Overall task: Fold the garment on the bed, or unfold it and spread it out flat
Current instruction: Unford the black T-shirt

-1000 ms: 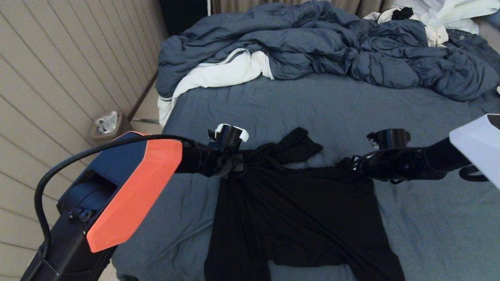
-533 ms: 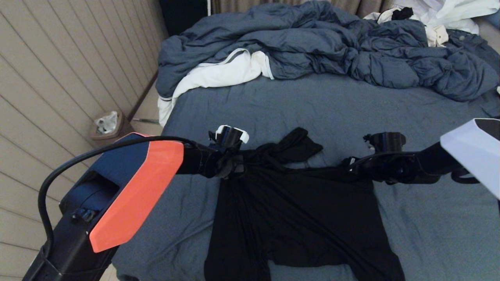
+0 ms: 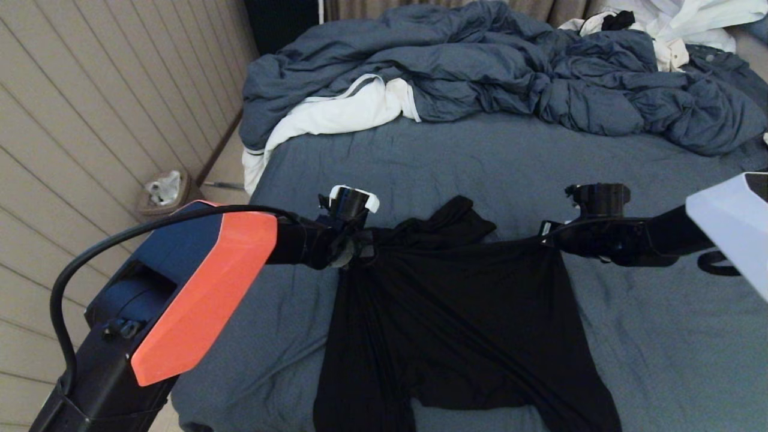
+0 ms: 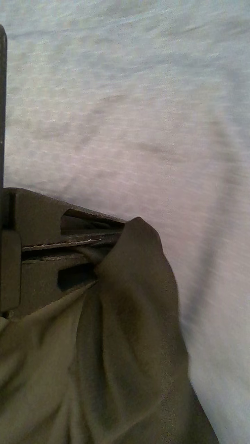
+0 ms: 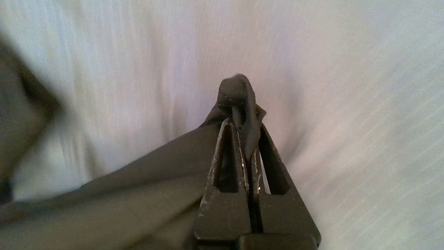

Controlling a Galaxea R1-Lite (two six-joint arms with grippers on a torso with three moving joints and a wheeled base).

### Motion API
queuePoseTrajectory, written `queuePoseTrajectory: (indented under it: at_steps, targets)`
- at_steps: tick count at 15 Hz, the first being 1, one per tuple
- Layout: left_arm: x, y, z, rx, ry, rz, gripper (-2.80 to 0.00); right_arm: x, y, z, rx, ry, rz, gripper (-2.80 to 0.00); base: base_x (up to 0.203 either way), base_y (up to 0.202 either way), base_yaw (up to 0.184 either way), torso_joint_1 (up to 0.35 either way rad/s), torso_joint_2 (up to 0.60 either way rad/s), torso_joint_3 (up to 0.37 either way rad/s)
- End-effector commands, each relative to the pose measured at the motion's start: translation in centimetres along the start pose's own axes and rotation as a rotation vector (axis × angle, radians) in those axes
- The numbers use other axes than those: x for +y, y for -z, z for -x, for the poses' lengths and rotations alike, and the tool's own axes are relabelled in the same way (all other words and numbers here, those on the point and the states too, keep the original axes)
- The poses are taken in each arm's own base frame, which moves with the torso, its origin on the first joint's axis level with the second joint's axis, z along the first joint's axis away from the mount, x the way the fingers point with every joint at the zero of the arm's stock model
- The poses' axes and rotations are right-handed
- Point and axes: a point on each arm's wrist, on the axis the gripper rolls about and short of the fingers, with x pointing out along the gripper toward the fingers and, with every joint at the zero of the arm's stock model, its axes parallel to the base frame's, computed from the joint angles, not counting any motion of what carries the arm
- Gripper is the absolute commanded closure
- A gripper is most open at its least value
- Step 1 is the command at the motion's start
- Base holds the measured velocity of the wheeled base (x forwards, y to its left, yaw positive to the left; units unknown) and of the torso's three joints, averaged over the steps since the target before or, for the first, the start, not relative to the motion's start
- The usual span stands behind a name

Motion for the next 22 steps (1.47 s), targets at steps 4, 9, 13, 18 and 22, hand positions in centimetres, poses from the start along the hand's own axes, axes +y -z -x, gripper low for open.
queuePoseTrajectory:
  at_steps: [4,9,13,18,22]
  targets:
    - [0.1,-2.2,1.2,-0.09,0.016,0.006,0.0,1.5,-3.3,0.4,-0.13,0.021,0.006,0.0,0.0,0.0,0.0,0.0,0.0,0.0]
    - [0.4,-2.0,0.5,-0.1,0.014,-0.027,0.0,3.1,-3.7,-0.6,-0.164,0.0,0.026,0.0,0.0,0.0,0.0,0.0,0.0,0.0]
    - [0.8,-1.2,-0.5,-0.079,0.003,-0.046,0.0,3.4,-2.4,-1.8,-0.138,-0.002,0.071,0.0,0.0,0.0,0.0,0.0,0.0,0.0]
    - [1.1,-1.2,-0.8,-0.078,-0.007,-0.05,-2.8,3.5,-2.3,-1.9,-0.136,0.001,0.093,-2.8,0.0,0.0,0.0,0.0,0.0,0.0]
    - [1.1,-1.8,-0.2,-0.091,-0.008,-0.045,-2.8,3.3,-2.9,-1.7,-0.151,0.005,0.092,-2.8,0.0,0.0,0.0,0.0,0.0,0.0]
